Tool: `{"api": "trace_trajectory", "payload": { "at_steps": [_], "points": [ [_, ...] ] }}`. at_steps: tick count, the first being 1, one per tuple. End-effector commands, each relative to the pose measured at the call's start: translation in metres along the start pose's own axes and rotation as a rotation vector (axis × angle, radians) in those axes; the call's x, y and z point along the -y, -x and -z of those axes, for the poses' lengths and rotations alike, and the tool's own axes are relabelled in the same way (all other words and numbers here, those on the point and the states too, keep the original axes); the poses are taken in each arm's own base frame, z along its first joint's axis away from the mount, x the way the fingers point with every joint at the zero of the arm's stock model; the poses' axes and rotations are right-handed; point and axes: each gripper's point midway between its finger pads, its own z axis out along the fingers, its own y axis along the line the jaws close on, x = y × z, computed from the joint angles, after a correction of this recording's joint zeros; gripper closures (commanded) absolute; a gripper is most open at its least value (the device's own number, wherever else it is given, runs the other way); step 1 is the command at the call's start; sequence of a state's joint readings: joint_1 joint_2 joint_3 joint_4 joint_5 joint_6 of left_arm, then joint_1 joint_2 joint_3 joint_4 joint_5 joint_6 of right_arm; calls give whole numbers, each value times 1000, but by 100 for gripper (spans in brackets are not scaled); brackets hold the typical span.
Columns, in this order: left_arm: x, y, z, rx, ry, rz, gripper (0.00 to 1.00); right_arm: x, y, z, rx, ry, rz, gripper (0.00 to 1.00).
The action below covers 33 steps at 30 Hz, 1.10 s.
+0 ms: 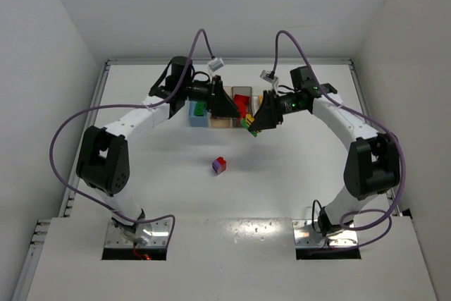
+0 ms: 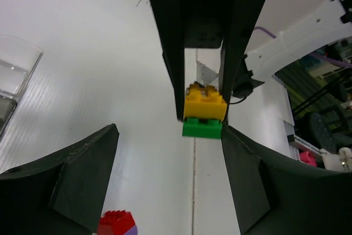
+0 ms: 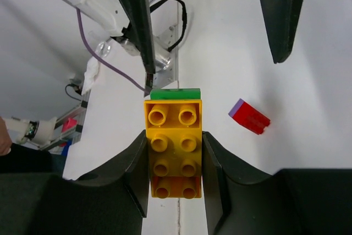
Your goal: Sort the legos into containers by color
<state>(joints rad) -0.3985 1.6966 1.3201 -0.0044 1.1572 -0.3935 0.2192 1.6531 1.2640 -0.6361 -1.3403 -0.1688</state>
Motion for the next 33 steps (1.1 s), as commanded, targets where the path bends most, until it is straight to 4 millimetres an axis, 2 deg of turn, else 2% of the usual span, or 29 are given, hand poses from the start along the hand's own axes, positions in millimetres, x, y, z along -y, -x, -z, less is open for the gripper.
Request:
{"api": "trace_trajectory", "payload": {
  "at_steps": [1,9,13,22,27,33],
  "points": [
    [23,20,4,36,-92,-25,19,-8,9,-7,20,74,57,98],
    [30,7,2,5,-147,-16,20,-5,19,-7,25,73,74,98],
    [39,1,-2,-15,-178,-18,20,-6,23,-7,28,72,84,98],
    [29,-5,-2,-14,-127,-26,20,-15,36,-8,38,95,104,98],
    [31,-2,-2,-11,-128,-35,32,-19,33,-14,25,101,107,98],
    [35,0,-5,-13,-137,-44,40,-18,35,-17,23,99,126,98]
  ]
}}
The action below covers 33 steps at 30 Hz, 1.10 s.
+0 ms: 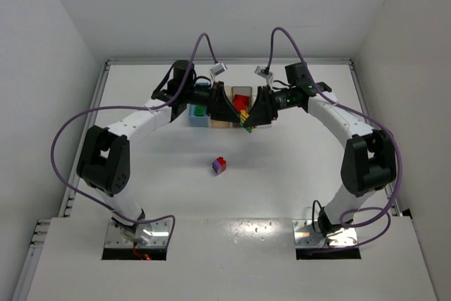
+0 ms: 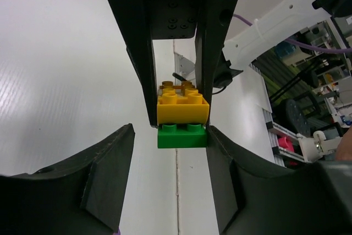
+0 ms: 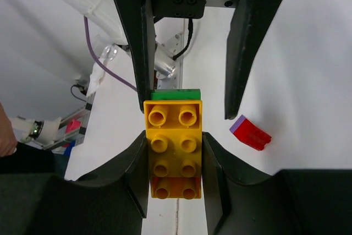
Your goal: Sort the legos into containers by color
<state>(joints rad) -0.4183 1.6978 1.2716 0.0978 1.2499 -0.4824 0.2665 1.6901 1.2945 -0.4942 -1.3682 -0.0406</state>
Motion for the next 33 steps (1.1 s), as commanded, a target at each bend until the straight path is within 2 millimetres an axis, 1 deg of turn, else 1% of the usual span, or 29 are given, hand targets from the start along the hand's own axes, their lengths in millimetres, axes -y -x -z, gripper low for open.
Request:
{"api": "trace_trajectory", "payload": {
  "at_steps": [1,3,5,6,8,9,10,12,14,15,16,17,19,21,22,24,26,27,29,30,33],
  "points": [
    [17,11,-1,9,-27,-83,41,-17,21,-1,19,42,103,98],
    [17,11,-1,9,-27,-83,48,-16,23,-1,23,42,124,98],
    [18,10,-1,5,-36,-83,54,-13,21,-2,21,42,106,98],
    [18,10,-1,5,-36,-83,61,-13,21,-2,21,42,106,98],
    [20,10,0,1,-45,-83,70,-13,25,-2,23,33,117,98],
    [21,9,0,-3,-54,-83,82,-13,25,-2,23,33,117,98],
    [21,9,0,-3,-54,-83,88,-10,25,-2,23,33,107,98],
    [21,9,0,-3,-54,-83,98,-9,28,-2,24,20,98,85],
    [21,9,0,-3,-54,-92,100,-8,29,-2,25,11,98,75],
    [21,9,0,-3,-54,-92,100,-8,29,-2,25,11,98,64],
    [21,8,0,-5,-53,-83,100,-6,29,-2,24,2,85,60],
    [20,8,0,-5,-53,-92,100,-5,30,1,30,-5,84,53],
    [20,8,0,-5,-53,-92,100,-5,30,1,30,-5,75,45],
    [17,6,-1,-8,-52,-84,100,-5,30,1,30,-5,75,43],
    [17,6,-1,-8,-52,-84,100,-5,30,1,30,-5,75,39],
    [14,5,-2,-10,-51,-75,100,-5,30,1,30,-5,75,39],
    [15,8,-2,-8,-52,-84,100,-2,28,4,34,-12,65,49],
    [15,7,-1,-10,-51,-75,100,-2,28,4,34,-12,65,60],
    [15,7,-2,-10,-51,-84,100,-2,29,4,36,-12,74,69],
    [15,7,-2,-10,-51,-84,100,-2,29,4,36,-12,74,77],
    [14,5,-1,-13,-50,-74,100,1,28,10,46,-17,63,87]
  ]
}}
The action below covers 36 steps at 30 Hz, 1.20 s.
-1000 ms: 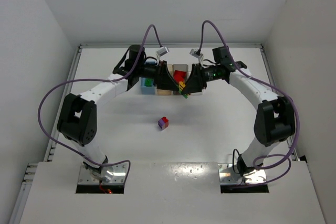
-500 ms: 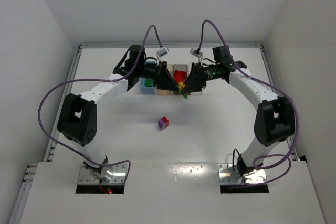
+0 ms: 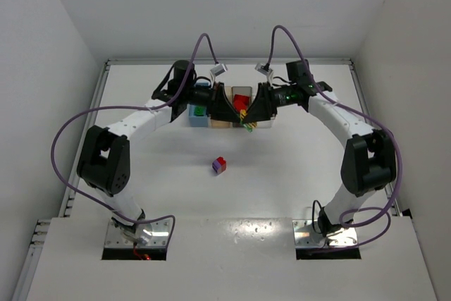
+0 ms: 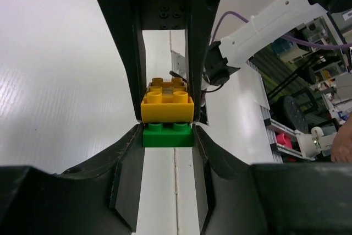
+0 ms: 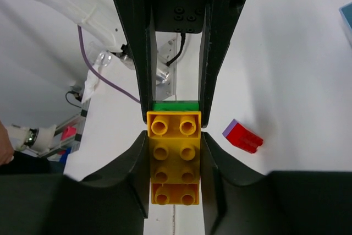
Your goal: Sort the legos into containers by color
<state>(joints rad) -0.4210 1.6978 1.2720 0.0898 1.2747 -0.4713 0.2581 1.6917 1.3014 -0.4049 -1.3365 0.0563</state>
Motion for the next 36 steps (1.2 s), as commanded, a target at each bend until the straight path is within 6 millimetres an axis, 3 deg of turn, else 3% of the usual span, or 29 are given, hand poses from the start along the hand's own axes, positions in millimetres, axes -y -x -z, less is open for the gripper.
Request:
{"api": "trace_trajectory", "payload": {
  "at_steps": [1,2,5,12,16,18,19,21,22,25,29,36],
  "points": [
    [10,7,-1,-5,-23,-66,100,-7,16,7,28,24,67,91],
    [9,6,-1,-7,-23,-76,100,-5,17,10,34,16,66,96],
    [4,-7,0,-24,-17,-52,100,-1,19,18,48,-1,63,99],
    [-4,-33,3,-55,16,-23,100,11,31,46,105,-67,66,100],
    [-14,-32,10,-48,101,-49,100,17,31,54,116,-105,73,100],
    [-32,-22,28,-4,230,-63,100,23,28,58,119,-134,70,100],
    [-60,-14,43,32,412,-63,100,27,26,62,120,-153,71,100],
    [-87,4,72,92,648,-83,100,32,23,63,110,-185,70,100],
    [-108,12,96,115,844,-90,100,36,20,65,99,-220,83,100],
    [-132,28,136,141,1108,-120,100,49,18,69,81,-306,89,100],
    [-170,11,156,68,1270,-47,100,69,20,78,65,-419,88,100],
    [-202,-3,170,22,1369,4,98,84,23,85,63,-475,82,100]
  ]
}}
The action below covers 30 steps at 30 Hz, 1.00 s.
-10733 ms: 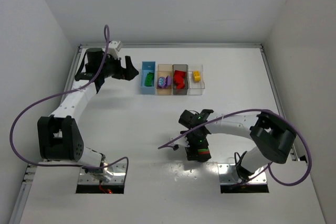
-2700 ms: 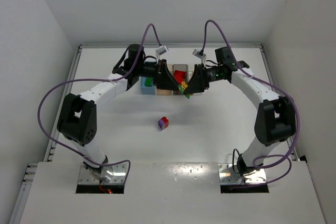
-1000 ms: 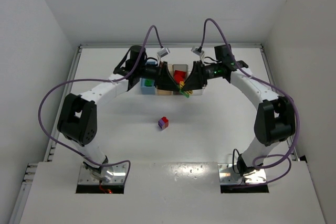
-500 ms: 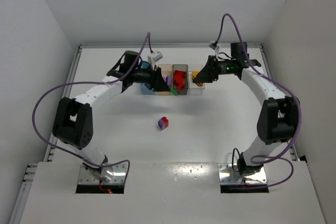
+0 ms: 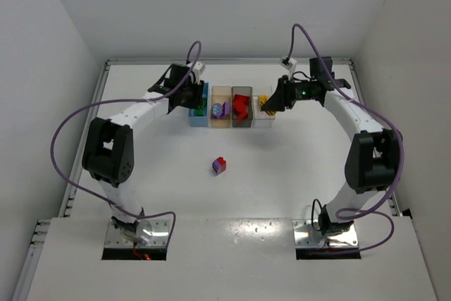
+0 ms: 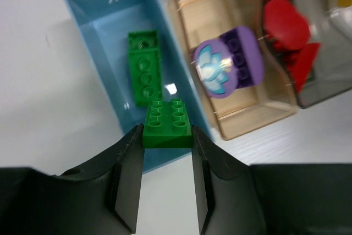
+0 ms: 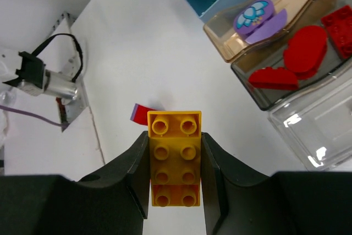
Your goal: Sort the legos into containers by color
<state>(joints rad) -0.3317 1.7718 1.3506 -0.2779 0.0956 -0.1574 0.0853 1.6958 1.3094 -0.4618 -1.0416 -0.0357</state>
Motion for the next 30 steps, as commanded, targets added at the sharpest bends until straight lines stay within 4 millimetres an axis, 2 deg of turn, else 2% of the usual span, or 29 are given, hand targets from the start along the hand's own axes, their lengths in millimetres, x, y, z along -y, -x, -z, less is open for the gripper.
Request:
{"api": "trace_trajectory", "payload": {
  "at_steps": [1,4,5,7,8,9,11,12,13,14,17,19,20,21,22,23,24,26,28,29,30],
  "points": [
    [-22,8,-4,0,113,2,97,14,20,7,26,-69,73,100],
    [-29,-2,-11,-35,124,11,84,18,21,6,24,-82,72,100],
    [-29,1,-13,-32,124,20,69,21,21,7,21,-99,81,100],
    [-27,1,-13,-33,95,37,53,26,22,6,18,-114,81,100],
    [-23,1,-14,-34,73,49,38,33,19,6,8,-142,72,100],
    [-16,7,-11,-16,18,54,38,34,23,7,12,-154,81,100],
    [-6,16,-5,29,-35,60,36,46,16,4,-6,-180,60,100],
    [0,29,6,76,-56,63,36,47,20,5,-3,-193,69,100],
    [4,41,12,129,-75,54,36,58,19,3,-7,-221,56,100],
    [6,45,17,152,-79,77,36,64,16,2,-16,-239,49,100],
    [11,79,44,260,-85,135,34,83,18,-3,-30,-303,46,100],
    [6,98,54,311,-66,189,33,92,21,-8,-35,-327,55,100],
    [2,105,59,316,-72,229,29,98,19,-9,-39,-344,37,100],
    [3,109,66,324,-103,240,17,105,17,-16,-52,-346,33,100],
    [3,111,71,330,-121,239,11,111,18,-18,-53,-360,36,100],
    [3,103,70,322,-144,240,7,115,17,-20,-55,-360,32,100],
    [-4,103,78,339,-155,243,1,120,20,-21,-54,-369,35,98],
    [-4,92,79,313,-208,261,1,127,15,-31,-71,-360,25,94],
    [-6,72,78,269,-269,289,0,133,15,-35,-81,-377,40,87],
    [-8,69,81,270,-288,290,0,141,7,-38,-99,-385,33,82],
    [-15,53,76,242,-293,321,0,143,7,-38,-106,-384,43,75]
  ]
}}
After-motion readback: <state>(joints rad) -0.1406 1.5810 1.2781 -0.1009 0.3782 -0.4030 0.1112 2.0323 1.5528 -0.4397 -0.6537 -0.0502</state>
